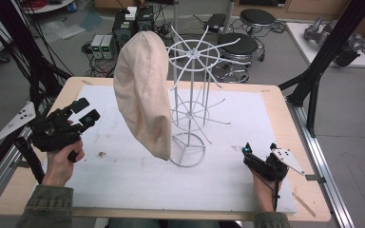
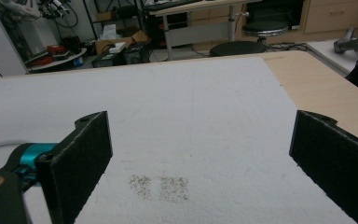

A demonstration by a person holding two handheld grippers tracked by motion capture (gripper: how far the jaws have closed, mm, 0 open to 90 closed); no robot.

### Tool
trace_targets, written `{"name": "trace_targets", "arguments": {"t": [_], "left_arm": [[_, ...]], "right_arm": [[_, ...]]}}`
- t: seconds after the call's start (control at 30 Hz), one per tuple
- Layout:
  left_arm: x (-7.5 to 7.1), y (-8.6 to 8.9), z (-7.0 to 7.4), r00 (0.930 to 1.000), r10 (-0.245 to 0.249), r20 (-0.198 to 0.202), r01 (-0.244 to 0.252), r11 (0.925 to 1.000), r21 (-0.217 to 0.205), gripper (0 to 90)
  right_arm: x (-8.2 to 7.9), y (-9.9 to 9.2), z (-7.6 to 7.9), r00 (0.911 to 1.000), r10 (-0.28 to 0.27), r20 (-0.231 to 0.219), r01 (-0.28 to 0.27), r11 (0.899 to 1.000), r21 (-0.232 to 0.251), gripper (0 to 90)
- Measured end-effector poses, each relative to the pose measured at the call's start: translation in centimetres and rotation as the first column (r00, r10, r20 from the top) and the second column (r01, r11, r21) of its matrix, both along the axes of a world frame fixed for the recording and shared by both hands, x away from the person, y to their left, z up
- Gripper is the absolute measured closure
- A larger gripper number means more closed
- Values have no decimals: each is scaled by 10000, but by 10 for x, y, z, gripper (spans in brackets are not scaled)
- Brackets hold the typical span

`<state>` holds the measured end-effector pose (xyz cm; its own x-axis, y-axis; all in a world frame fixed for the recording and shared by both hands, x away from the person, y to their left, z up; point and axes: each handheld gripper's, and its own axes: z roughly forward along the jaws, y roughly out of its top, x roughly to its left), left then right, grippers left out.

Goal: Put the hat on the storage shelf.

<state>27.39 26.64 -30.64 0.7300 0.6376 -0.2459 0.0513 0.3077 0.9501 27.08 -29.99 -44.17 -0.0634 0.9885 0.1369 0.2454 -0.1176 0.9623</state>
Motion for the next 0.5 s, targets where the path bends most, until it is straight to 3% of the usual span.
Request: {"name": "trace_targets", "arguments": {"t": [0.17,0.3,0.5], "left_arm": [[-3,4,-17,9996,79,-288,-81,10000,-55,271],[-7,8,-40,9979,249,-596,-248,9997,27,270],[-11,19,-55,9937,727,-848,-733,9973,-38,270]], "right_arm": [[0,0,0,10000,-12,-17,12,10000,26,46],[0,0,0,10000,3,11,-3,10000,-7,46],[-1,0,0,10000,6,6,-6,10000,-6,46]]}}
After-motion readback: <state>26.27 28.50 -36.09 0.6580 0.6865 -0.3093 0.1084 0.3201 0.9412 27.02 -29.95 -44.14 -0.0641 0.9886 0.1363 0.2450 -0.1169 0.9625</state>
